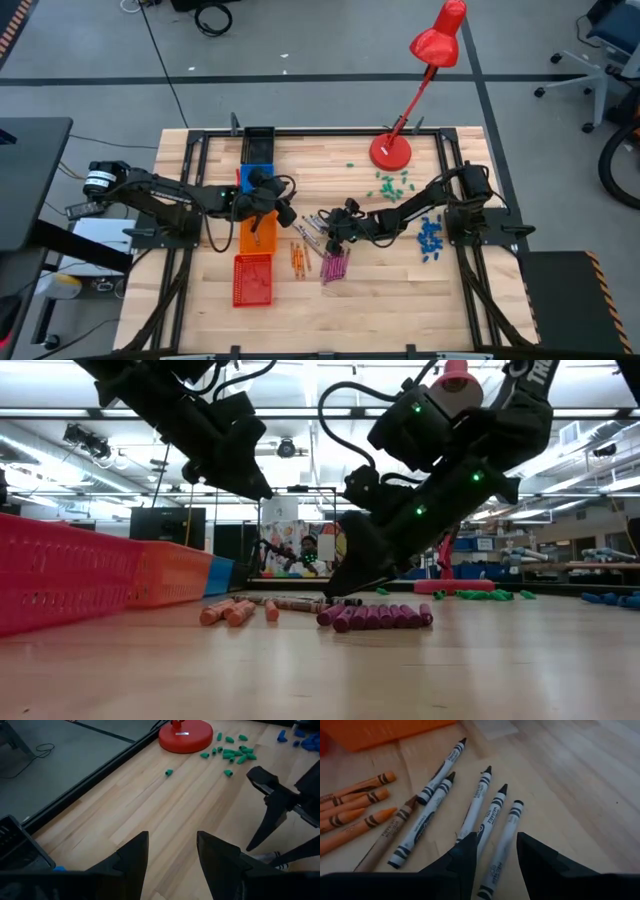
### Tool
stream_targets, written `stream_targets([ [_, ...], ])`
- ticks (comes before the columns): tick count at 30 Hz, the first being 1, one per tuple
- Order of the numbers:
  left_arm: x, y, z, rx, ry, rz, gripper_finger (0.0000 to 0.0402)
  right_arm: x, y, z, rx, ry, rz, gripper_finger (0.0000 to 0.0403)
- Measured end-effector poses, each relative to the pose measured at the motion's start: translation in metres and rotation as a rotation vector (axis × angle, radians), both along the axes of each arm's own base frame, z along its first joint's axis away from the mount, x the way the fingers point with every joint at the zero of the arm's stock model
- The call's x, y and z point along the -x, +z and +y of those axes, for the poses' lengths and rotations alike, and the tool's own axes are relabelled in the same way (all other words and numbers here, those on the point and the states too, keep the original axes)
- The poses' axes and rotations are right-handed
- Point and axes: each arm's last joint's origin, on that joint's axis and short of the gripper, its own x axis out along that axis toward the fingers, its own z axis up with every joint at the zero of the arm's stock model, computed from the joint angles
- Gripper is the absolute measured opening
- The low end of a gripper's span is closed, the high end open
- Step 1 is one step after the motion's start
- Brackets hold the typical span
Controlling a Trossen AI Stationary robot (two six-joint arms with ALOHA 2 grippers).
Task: Sort crayons
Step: Put the black crayon into the blue bin
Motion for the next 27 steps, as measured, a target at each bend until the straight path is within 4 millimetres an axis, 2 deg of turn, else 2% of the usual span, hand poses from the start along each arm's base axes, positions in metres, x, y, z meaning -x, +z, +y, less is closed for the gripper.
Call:
stream_targets([
  [27, 0.000, -0.001, 0.000, 0.008, -0.017, 0.013, 0.0181, 0.006, -0.003, -0.020, -0.139, -0.016, 0.097, 0.0138],
])
